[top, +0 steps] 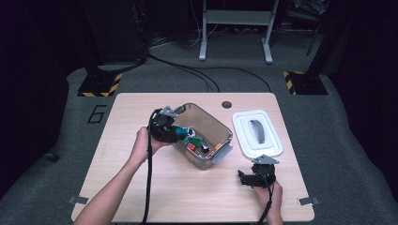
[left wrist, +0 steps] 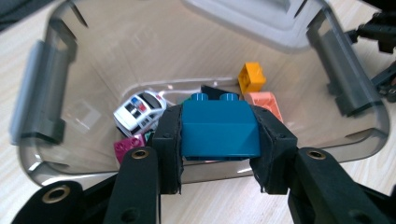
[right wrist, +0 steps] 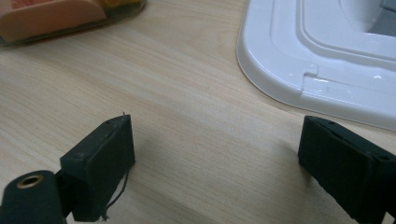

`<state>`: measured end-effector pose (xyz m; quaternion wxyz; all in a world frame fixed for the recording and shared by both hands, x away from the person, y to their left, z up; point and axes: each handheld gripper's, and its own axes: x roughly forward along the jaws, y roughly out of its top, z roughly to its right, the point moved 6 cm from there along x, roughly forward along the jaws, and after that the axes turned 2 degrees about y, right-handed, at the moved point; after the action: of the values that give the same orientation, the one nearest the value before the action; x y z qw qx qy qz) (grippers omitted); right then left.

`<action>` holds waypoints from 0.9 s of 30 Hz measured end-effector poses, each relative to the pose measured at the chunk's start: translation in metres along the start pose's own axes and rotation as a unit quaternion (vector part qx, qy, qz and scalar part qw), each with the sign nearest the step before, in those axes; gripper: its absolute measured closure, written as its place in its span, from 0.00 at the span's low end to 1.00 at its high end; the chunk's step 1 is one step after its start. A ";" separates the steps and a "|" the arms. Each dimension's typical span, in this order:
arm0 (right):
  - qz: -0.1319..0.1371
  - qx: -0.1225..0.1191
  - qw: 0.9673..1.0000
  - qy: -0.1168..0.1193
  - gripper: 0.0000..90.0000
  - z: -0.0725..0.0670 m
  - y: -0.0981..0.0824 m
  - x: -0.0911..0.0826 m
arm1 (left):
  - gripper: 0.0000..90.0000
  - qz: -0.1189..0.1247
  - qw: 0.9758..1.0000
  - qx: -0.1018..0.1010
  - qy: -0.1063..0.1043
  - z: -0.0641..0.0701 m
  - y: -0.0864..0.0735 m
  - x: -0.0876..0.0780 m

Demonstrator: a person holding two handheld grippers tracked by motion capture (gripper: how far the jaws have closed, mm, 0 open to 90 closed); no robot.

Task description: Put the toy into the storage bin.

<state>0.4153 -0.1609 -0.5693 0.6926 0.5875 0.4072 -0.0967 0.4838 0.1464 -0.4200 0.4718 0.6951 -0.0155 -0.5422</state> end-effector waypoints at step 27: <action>0.000 -0.001 1.000 0.000 0.11 0.000 0.000 0.000 | 0.38 -0.021 0.999 -0.017 0.023 -0.007 -0.007 -0.005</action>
<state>0.4154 -0.1612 -0.5693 0.6932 0.5870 0.4070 -0.0965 0.4839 0.1577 -0.4217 0.4721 0.6992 0.0192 -0.5366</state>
